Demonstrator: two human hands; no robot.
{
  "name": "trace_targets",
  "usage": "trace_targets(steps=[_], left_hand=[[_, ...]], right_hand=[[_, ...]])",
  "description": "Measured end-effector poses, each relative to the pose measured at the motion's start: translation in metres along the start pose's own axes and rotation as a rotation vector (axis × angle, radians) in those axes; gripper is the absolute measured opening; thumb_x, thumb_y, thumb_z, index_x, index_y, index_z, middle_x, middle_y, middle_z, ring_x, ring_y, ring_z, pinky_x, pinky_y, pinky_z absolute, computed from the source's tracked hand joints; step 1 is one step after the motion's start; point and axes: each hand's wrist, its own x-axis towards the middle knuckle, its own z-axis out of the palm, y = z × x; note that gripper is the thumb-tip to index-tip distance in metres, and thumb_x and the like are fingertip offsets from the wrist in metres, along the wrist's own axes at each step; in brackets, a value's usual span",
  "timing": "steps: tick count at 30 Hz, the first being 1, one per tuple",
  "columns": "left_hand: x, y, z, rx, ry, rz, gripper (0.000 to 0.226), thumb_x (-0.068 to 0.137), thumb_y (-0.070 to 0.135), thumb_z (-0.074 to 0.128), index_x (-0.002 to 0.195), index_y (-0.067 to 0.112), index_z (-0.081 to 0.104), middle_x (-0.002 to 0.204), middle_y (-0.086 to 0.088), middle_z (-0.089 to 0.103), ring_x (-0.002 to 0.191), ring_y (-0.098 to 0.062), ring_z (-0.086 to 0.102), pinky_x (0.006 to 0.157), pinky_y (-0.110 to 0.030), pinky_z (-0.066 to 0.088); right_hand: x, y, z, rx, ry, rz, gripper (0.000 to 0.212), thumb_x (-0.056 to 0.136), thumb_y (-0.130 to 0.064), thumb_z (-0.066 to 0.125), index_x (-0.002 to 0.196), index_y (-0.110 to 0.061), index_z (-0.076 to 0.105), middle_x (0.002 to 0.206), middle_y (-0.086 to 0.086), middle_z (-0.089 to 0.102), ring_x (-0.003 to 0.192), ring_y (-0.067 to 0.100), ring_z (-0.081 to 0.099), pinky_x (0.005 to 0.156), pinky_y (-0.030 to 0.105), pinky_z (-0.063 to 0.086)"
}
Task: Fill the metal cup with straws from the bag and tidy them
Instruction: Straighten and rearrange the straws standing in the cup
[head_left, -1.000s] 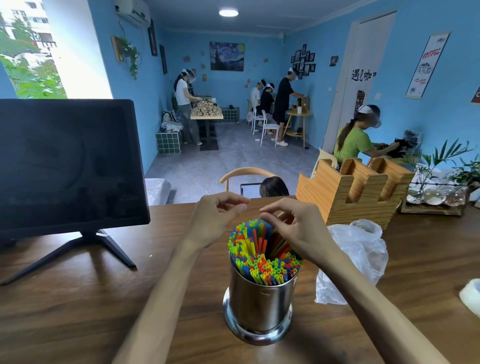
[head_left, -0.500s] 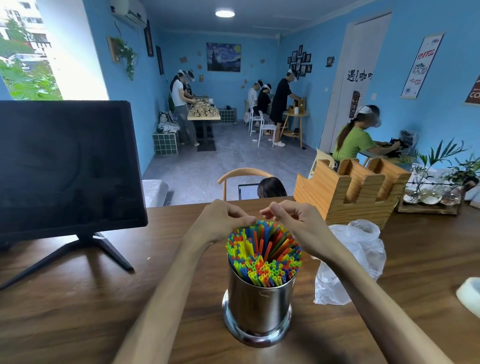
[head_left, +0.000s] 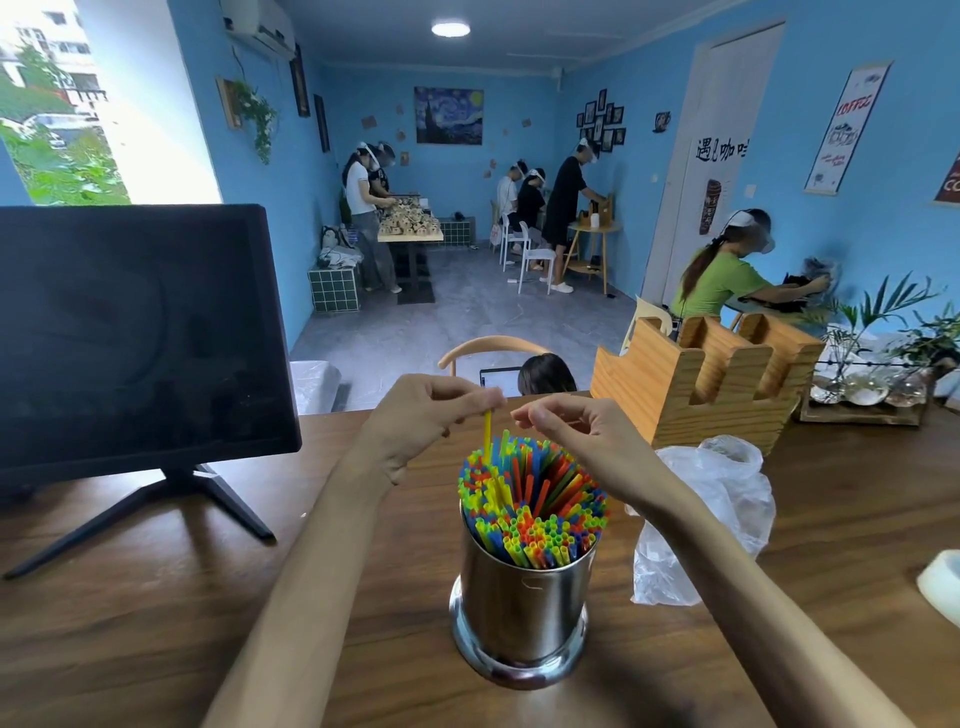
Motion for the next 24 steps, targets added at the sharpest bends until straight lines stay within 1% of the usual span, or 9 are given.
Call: trace_targets(steps=[2, 4, 7, 10, 13, 15, 18, 21, 24], left_hand=[[-0.003, 0.013, 0.001, -0.090, 0.124, 0.106, 0.037, 0.061, 0.059, 0.080, 0.081, 0.028, 0.084, 0.075, 0.010, 0.069, 0.065, 0.003, 0.052, 0.063, -0.018, 0.038], [-0.006, 0.027, 0.000, -0.186, 0.183, 0.208, 0.033, 0.066, 0.057, 0.080, 0.083, 0.029, 0.084, 0.072, 0.001, 0.061, 0.059, -0.003, 0.044, 0.060, -0.021, 0.036], [-0.014, 0.047, 0.000, -0.282, 0.231, 0.392, 0.019, 0.077, 0.045, 0.078, 0.084, 0.028, 0.083, 0.064, 0.007, 0.062, 0.058, -0.004, 0.049, 0.057, -0.017, 0.041], [-0.022, 0.059, 0.000, -0.306, 0.272, 0.504, 0.012, 0.085, 0.040, 0.077, 0.086, 0.029, 0.082, 0.065, 0.007, 0.068, 0.061, -0.005, 0.059, 0.059, -0.017, 0.045], [-0.027, 0.061, -0.005, -0.338, 0.337, 0.550, 0.012, 0.087, 0.041, 0.075, 0.087, 0.031, 0.082, 0.069, 0.004, 0.070, 0.065, -0.009, 0.062, 0.062, -0.018, 0.047], [-0.030, 0.057, -0.009, -0.376, 0.351, 0.541, 0.013, 0.085, 0.041, 0.074, 0.087, 0.031, 0.082, 0.071, 0.003, 0.072, 0.068, -0.011, 0.064, 0.063, -0.019, 0.048], [-0.034, 0.045, -0.014, -0.353, 0.341, 0.451, 0.013, 0.083, 0.039, 0.081, 0.086, 0.026, 0.083, 0.077, -0.001, 0.077, 0.071, -0.012, 0.068, 0.064, -0.020, 0.052], [-0.030, 0.030, -0.015, -0.183, 0.316, 0.225, 0.008, 0.086, 0.023, 0.077, 0.082, 0.017, 0.080, 0.076, -0.003, 0.078, 0.062, -0.006, 0.068, 0.059, -0.015, 0.052], [-0.027, 0.014, -0.013, 0.062, 0.092, 0.092, 0.016, 0.089, 0.018, 0.078, 0.073, 0.020, 0.081, 0.076, -0.002, 0.079, 0.062, -0.003, 0.067, 0.060, -0.014, 0.052]], right_hand=[[0.000, -0.005, 0.002, -0.017, -0.029, -0.011, 0.031, 0.097, -0.052, 0.057, 0.116, -0.033, 0.073, 0.111, -0.020, 0.073, 0.108, -0.001, 0.065, 0.094, 0.029, 0.054], [0.000, -0.010, 0.006, -0.014, -0.096, -0.031, 0.032, 0.098, -0.053, 0.059, 0.123, -0.035, 0.070, 0.116, -0.019, 0.071, 0.111, 0.001, 0.064, 0.097, 0.031, 0.053], [-0.001, -0.015, 0.010, -0.044, -0.163, -0.086, 0.030, 0.099, -0.048, 0.061, 0.125, -0.035, 0.068, 0.120, -0.023, 0.068, 0.116, -0.002, 0.060, 0.097, 0.029, 0.047], [0.000, -0.018, 0.010, -0.054, -0.163, -0.156, 0.020, 0.100, -0.037, 0.062, 0.114, -0.028, 0.072, 0.119, -0.015, 0.069, 0.119, 0.005, 0.061, 0.103, 0.035, 0.047], [0.002, -0.020, 0.001, 0.084, -0.107, -0.144, 0.016, 0.101, -0.031, 0.061, 0.103, -0.021, 0.074, 0.107, -0.006, 0.075, 0.110, 0.009, 0.068, 0.096, 0.026, 0.051], [0.002, -0.021, -0.012, 0.238, -0.052, -0.115, 0.017, 0.097, -0.029, 0.065, 0.100, -0.017, 0.076, 0.098, 0.003, 0.077, 0.094, 0.013, 0.073, 0.080, 0.018, 0.053], [0.002, -0.021, -0.033, 0.438, 0.048, -0.020, 0.019, 0.080, -0.035, 0.078, 0.089, -0.018, 0.081, 0.092, 0.012, 0.078, 0.073, 0.018, 0.072, 0.056, 0.020, 0.044], [0.002, -0.016, -0.046, 0.599, 0.182, 0.047, 0.023, 0.068, -0.037, 0.085, 0.079, -0.017, 0.081, 0.081, 0.008, 0.075, 0.067, 0.016, 0.067, 0.049, 0.018, 0.037], [0.004, -0.020, -0.046, 0.791, 0.284, 0.029, 0.024, 0.064, -0.039, 0.086, 0.074, -0.019, 0.078, 0.074, 0.003, 0.072, 0.069, 0.014, 0.067, 0.049, 0.017, 0.040]])
